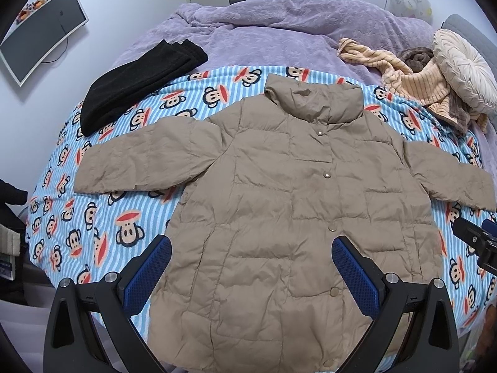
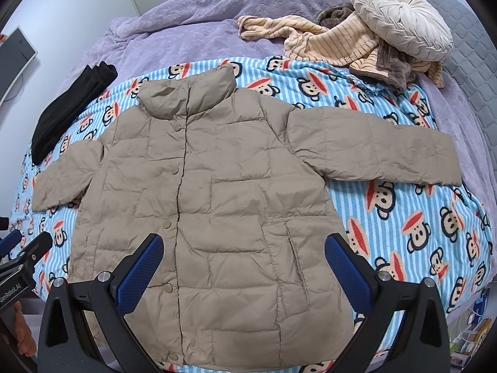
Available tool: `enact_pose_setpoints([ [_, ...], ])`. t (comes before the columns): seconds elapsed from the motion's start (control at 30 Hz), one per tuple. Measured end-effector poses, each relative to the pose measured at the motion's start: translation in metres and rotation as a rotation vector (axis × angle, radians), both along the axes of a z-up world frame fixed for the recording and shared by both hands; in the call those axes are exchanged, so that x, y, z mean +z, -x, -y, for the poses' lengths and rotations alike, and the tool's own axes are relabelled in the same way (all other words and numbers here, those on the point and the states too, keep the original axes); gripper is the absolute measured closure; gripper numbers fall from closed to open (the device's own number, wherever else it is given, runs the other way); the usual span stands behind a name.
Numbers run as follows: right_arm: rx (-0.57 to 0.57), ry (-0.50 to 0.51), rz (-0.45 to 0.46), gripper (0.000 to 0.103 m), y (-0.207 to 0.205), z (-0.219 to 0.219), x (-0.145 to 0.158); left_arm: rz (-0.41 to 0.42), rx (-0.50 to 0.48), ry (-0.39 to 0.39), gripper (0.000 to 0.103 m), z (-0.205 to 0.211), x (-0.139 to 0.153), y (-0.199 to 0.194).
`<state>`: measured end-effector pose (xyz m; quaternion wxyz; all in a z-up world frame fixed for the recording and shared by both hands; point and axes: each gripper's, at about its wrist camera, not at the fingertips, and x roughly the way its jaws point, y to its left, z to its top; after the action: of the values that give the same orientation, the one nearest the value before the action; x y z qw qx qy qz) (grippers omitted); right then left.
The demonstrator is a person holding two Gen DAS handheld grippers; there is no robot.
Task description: Fold large clothes
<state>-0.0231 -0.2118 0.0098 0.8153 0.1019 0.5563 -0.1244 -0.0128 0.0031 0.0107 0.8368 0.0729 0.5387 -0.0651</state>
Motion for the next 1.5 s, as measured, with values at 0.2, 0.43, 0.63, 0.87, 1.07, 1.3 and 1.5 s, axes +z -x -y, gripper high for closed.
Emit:
enact_pose_setpoints([
  [0.2,0.002,-0.003,-0.001,0.000,0.000,-0.002,0.000,0.002,0.000,-0.003,0.000,-0.004,-0.001,0.002],
  [0.43,0.003,-0.003,-0.001,0.000,0.001,-0.001,-0.001,0.000,0.008,-0.008,0.000,-0.009,-0.002,0.007],
  [0.63,-0.006,-0.002,-0.008,0.000,0.001,-0.006,-0.001,-0.010,0.015,-0.012,0.000,-0.008,-0.005,0.004],
  [0.87,-0.027,-0.019,-0.026,0.000,0.003,-0.017,-0.011,-0.091,0.009,0.074,0.000,-0.022,-0.027,-0.008],
  [1.07,-0.028,-0.073,-0.053,0.000,-0.003,-0.041,-0.027,-0.145,0.015,0.169,0.000,-0.045,-0.055,-0.023],
  [1.3,-0.020,-0.112,-0.094,0.000,-0.014,-0.095,-0.061,-0.145,0.150,0.303,0.000,-0.130,-0.102,-0.073],
  [1.5,0.027,-0.140,-0.118,0.000,-0.040,-0.150,-0.094,-0.131,0.372,0.428,0.000,-0.237,-0.153,-0.123],
])
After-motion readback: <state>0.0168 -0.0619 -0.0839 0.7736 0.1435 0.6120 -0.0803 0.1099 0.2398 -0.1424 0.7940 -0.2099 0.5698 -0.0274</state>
